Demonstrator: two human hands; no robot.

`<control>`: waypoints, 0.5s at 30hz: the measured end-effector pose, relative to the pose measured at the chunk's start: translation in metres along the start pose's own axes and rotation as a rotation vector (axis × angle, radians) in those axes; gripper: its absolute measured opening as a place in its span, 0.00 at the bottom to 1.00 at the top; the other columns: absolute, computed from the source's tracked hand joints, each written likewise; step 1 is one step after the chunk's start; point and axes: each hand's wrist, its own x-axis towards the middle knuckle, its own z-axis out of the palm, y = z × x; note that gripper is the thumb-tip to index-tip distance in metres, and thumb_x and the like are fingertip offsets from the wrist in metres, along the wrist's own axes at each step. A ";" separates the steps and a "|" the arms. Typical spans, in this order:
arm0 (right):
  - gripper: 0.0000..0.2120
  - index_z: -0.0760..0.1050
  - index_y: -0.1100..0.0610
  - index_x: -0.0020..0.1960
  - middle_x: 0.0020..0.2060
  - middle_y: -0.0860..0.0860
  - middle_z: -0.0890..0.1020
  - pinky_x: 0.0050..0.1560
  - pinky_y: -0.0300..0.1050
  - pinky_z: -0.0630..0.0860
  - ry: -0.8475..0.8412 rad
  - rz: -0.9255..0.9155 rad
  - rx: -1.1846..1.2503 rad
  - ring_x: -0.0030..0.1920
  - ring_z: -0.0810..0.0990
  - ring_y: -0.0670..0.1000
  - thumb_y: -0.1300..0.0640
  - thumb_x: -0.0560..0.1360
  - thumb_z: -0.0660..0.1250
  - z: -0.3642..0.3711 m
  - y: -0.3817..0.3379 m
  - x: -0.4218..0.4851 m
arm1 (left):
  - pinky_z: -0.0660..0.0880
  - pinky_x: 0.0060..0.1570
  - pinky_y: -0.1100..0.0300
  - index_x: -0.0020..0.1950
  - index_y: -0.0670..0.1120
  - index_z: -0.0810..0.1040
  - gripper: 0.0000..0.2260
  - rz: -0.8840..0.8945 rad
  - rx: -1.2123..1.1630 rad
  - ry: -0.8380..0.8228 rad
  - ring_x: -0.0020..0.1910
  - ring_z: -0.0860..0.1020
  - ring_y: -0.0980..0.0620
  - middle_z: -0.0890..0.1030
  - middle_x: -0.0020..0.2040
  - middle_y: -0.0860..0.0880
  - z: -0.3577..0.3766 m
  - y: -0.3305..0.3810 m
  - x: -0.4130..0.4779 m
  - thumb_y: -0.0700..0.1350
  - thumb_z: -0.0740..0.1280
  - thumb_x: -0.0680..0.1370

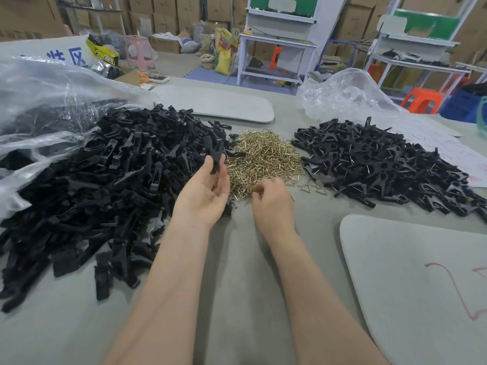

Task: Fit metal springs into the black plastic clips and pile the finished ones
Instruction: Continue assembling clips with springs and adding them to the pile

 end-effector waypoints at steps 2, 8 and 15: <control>0.09 0.77 0.59 0.54 0.52 0.54 0.76 0.56 0.47 0.69 0.011 0.000 0.014 0.54 0.74 0.55 0.60 0.78 0.61 -0.001 0.001 0.001 | 0.74 0.43 0.68 0.52 0.42 0.79 0.07 -0.002 0.046 0.027 0.41 0.75 0.59 0.84 0.46 0.48 -0.001 -0.001 0.002 0.43 0.66 0.78; 0.27 0.64 0.52 0.72 0.61 0.53 0.69 0.65 0.49 0.64 -0.078 -0.024 -0.060 0.62 0.67 0.55 0.46 0.76 0.66 0.001 -0.001 -0.001 | 0.80 0.44 0.63 0.50 0.35 0.77 0.04 -0.058 -0.044 0.014 0.49 0.81 0.49 0.80 0.47 0.39 0.001 0.000 0.000 0.35 0.66 0.77; 0.08 0.77 0.57 0.50 0.45 0.50 0.74 0.51 0.43 0.68 0.050 -0.049 0.101 0.49 0.74 0.52 0.53 0.77 0.65 0.001 0.004 0.002 | 0.80 0.49 0.58 0.54 0.37 0.75 0.08 -0.085 -0.033 -0.002 0.47 0.81 0.50 0.79 0.50 0.41 -0.001 -0.001 0.001 0.37 0.67 0.76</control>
